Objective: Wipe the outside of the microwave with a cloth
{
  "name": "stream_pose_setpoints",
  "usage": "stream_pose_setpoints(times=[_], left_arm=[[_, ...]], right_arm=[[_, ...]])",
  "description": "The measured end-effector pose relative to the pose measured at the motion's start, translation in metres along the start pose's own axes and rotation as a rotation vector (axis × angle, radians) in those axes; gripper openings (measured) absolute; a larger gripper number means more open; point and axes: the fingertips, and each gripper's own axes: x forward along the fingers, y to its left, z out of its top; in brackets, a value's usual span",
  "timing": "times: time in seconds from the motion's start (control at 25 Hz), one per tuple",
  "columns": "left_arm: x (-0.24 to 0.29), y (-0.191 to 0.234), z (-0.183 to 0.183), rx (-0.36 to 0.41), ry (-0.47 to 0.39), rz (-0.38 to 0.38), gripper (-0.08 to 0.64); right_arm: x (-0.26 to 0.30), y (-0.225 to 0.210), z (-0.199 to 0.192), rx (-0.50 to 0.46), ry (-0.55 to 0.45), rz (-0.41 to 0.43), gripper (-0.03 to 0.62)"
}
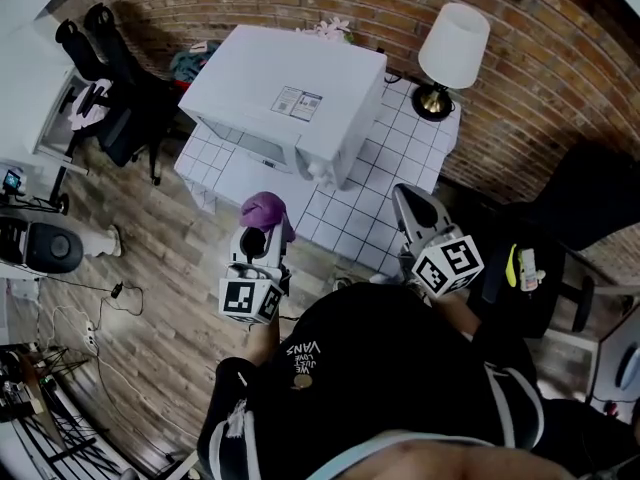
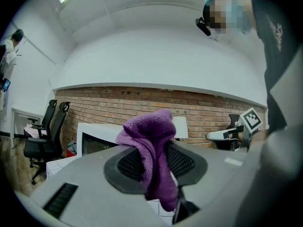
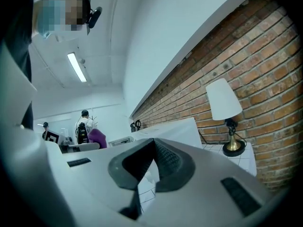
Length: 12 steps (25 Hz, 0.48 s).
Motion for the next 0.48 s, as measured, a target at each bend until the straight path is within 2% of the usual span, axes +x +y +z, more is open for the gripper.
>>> stream_pose_setpoints(times=[0.48], left_arm=[[-0.0015,-0.0034,0.0027,0.004,-0.009,-0.013,0.132]], right_arm=[[-0.0032,0.0054,0.0013,-0.016,-0.004,-0.016,-0.003]])
